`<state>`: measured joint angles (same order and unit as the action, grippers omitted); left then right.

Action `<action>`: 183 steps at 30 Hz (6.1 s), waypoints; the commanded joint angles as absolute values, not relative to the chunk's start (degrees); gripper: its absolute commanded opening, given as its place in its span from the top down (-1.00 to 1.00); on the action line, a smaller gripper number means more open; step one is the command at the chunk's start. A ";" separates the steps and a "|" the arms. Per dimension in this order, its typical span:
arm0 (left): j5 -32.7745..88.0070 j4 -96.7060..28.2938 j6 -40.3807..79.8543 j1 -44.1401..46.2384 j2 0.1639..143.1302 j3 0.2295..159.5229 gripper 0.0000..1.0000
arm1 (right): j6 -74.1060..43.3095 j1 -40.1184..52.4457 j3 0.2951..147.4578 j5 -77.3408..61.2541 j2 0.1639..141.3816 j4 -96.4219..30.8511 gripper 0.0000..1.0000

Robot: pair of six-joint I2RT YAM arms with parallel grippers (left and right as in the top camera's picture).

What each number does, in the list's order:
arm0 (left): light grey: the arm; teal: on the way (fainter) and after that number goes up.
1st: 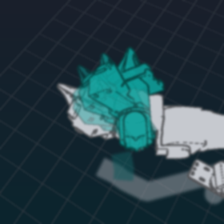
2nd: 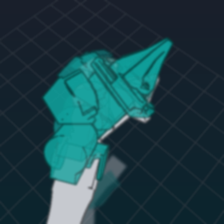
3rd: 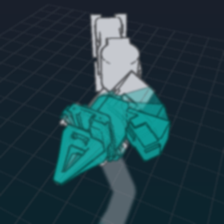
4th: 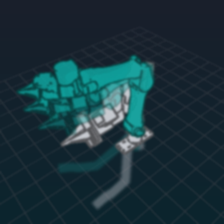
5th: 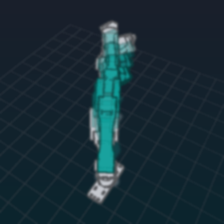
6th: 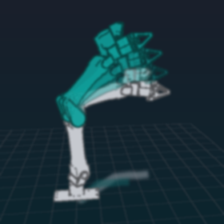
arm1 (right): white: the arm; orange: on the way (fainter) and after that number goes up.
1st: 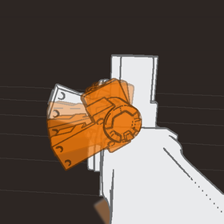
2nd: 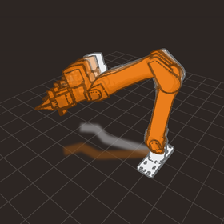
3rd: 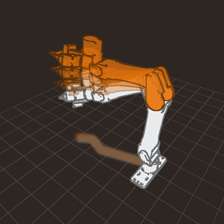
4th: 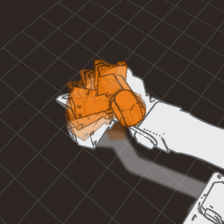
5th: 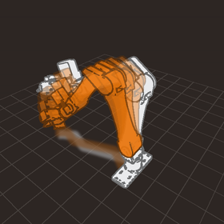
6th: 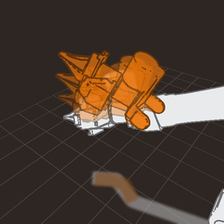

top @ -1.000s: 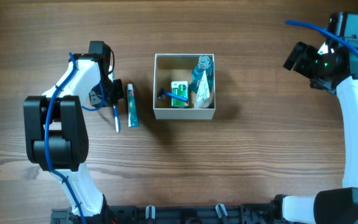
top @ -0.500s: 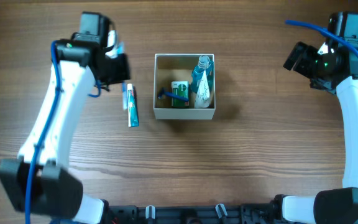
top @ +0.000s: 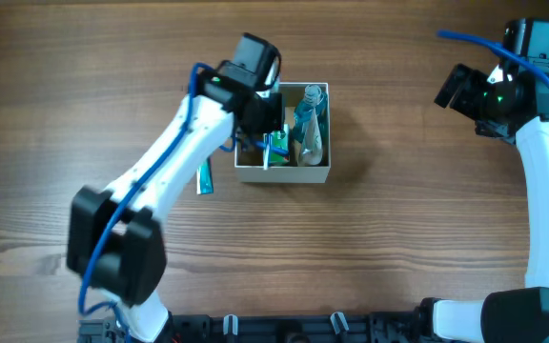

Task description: Pack container

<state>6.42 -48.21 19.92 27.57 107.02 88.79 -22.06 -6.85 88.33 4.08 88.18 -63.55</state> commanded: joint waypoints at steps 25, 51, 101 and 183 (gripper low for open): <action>-4.58 -61.98 26.15 16.71 96.53 84.95 -0.27 | -22.55 -6.98 88.97 3.79 88.88 -63.42 -1.00; 3.60 -44.49 18.37 11.20 116.22 71.31 0.44 | -22.55 -6.98 88.97 3.79 88.88 -63.40 -0.99; -1.02 -44.45 18.39 26.98 94.67 84.05 -1.00 | -22.55 -6.98 88.97 3.79 88.88 -63.40 -0.99; 0.19 -36.62 16.73 1.96 0.16 8.93 -0.99 | -22.55 -6.98 88.97 3.79 88.88 -63.42 -1.00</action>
<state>-1.32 -36.42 17.65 2.39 0.89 10.11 -22.06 -6.85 88.33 4.08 88.18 -63.55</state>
